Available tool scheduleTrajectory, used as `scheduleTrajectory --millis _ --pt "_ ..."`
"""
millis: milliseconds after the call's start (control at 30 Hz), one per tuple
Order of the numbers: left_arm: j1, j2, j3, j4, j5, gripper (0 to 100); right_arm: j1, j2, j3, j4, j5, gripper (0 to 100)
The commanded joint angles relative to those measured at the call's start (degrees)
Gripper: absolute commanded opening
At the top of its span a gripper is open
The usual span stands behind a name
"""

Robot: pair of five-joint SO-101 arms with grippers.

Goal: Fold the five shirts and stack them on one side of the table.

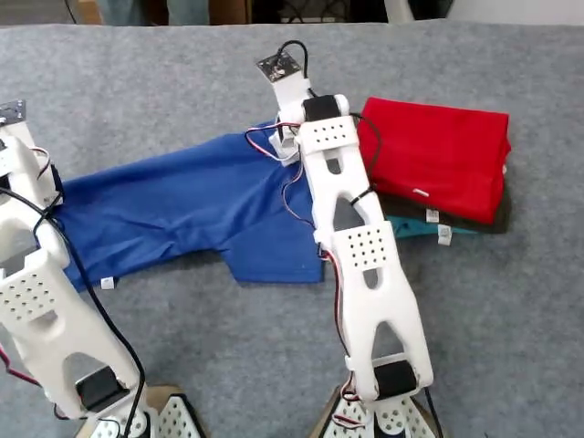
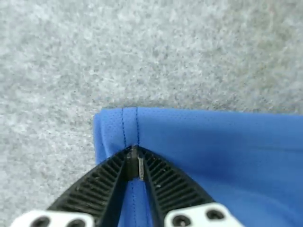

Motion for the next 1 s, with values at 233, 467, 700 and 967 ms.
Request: scheduleTrajectory --millis 233,467,700,967 --pt "-1.1 -15.3 -0.2 7.3 -0.2 3 -4.7 -8.0 -15.6 16.4 4.7 1.5" --pt "-1.6 -33.9 22.5 0.1 -0.5 3 -13.8 -32.2 15.7 16.1 7.8 1.5" --pt "-1.2 -51.6 55.6 -30.1 -4.2 3 -13.9 -49.0 46.4 15.6 24.3 1.6" --pt "-1.0 -46.9 67.6 -53.2 -14.4 3 -12.8 -58.1 62.5 15.6 36.0 16.4"
